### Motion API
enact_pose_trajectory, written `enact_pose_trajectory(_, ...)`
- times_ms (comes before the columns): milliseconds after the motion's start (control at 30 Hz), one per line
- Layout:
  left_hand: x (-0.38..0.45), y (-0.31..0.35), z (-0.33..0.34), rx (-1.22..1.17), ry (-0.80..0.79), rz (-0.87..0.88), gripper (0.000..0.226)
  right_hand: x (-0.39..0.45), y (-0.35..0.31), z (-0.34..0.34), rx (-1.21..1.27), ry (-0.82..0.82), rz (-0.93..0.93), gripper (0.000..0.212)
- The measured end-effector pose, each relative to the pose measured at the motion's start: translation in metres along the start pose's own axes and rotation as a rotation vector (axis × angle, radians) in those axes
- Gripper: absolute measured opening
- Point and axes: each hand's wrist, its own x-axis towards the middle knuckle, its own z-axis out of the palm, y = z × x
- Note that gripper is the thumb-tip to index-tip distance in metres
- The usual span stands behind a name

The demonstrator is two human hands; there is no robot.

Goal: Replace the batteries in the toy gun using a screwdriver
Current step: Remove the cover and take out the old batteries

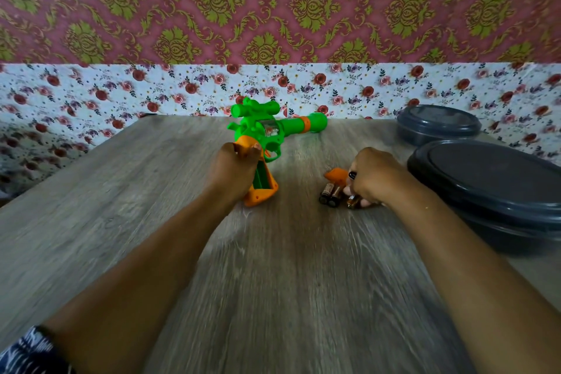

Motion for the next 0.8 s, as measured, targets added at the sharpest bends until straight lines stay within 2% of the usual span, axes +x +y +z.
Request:
enact_pose_trajectory(100,0.001,-0.001,-0.006,0.143,-0.013,-0.027,0.036,0.001,0.002,0.000,-0.044,0.015,-0.018,0.022)
enact_pose_trajectory(200,-0.001,-0.001,-0.006,0.168,-0.049,-0.085,0.039,0.002,0.003,0.001,-0.073,0.023,-0.032,0.020)
enact_pose_trajectory(300,-0.001,-0.003,-0.004,0.223,-0.051,-0.094,0.036,0.007,0.004,-0.003,-0.153,0.119,-0.103,0.013)
enact_pose_trajectory(367,0.001,-0.005,-0.001,0.292,-0.040,-0.084,0.041,0.006,0.002,-0.008,-0.142,0.151,-0.180,0.015)
enact_pose_trajectory(567,0.005,-0.015,0.007,0.423,0.002,-0.039,0.056,-0.012,-0.008,-0.007,0.006,-0.092,-0.383,0.016)
enact_pose_trajectory(633,0.004,-0.015,0.006,0.433,0.009,-0.036,0.055,-0.021,-0.009,0.000,0.036,-0.079,-0.465,0.027)
enact_pose_trajectory(733,0.004,-0.014,0.006,0.468,0.018,-0.036,0.055,-0.034,0.004,0.011,-0.062,0.027,-0.625,0.033)
enact_pose_trajectory(800,0.003,-0.014,0.006,0.471,0.020,-0.035,0.054,-0.043,0.020,0.015,-0.123,-0.013,-0.683,0.033)
